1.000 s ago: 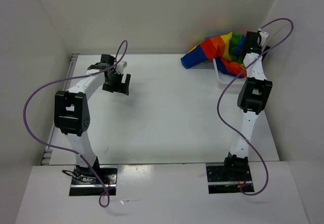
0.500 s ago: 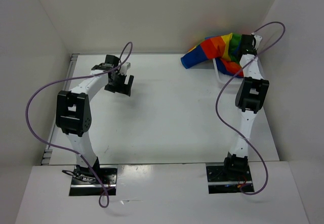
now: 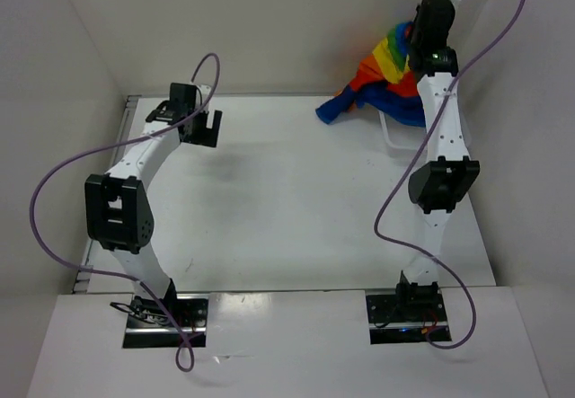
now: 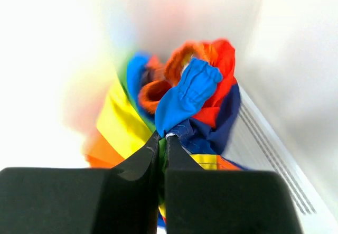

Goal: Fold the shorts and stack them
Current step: Grab the shorts from the pile, then move the shorts to the center of the board

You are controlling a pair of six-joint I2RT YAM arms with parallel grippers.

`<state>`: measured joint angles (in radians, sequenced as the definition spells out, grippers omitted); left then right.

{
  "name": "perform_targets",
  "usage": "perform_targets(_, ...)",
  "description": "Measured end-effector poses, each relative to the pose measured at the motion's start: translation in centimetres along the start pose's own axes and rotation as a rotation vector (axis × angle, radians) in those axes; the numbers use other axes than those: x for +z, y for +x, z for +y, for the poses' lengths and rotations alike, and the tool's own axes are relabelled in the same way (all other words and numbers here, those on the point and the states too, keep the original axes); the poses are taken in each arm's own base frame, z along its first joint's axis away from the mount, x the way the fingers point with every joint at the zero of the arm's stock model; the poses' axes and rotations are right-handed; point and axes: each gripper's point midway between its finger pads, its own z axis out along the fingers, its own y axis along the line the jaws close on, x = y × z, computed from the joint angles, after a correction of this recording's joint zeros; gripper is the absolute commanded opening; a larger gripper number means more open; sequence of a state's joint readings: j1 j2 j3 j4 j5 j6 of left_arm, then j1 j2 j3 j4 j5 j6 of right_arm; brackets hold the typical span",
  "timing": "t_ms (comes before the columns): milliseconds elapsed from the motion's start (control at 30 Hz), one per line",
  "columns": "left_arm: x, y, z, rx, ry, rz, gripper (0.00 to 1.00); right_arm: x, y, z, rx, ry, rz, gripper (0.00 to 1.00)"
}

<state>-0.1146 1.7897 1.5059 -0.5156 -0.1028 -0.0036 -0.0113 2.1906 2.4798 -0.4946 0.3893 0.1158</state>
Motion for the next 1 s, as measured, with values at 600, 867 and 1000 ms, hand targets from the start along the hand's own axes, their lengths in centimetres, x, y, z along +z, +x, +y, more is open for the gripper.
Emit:
perform_targets(600, -6.7, -3.8, 8.2, -0.128, -0.134, -0.189, 0.99, -33.4, -13.1, 28.0, 0.354, -1.009, -0.19, 0.0)
perform_targets(867, -7.0, -3.9, 9.3, -0.145, -0.153, -0.206, 0.99, -27.8, 8.2, 25.1, 0.145, -0.845, 0.265, 0.44)
perform_targets(1000, -6.7, -3.0, 9.2, -0.145, -0.153, -0.19, 0.99, -21.1, 16.5, 16.0, 0.044, -0.582, 0.445, 0.77)
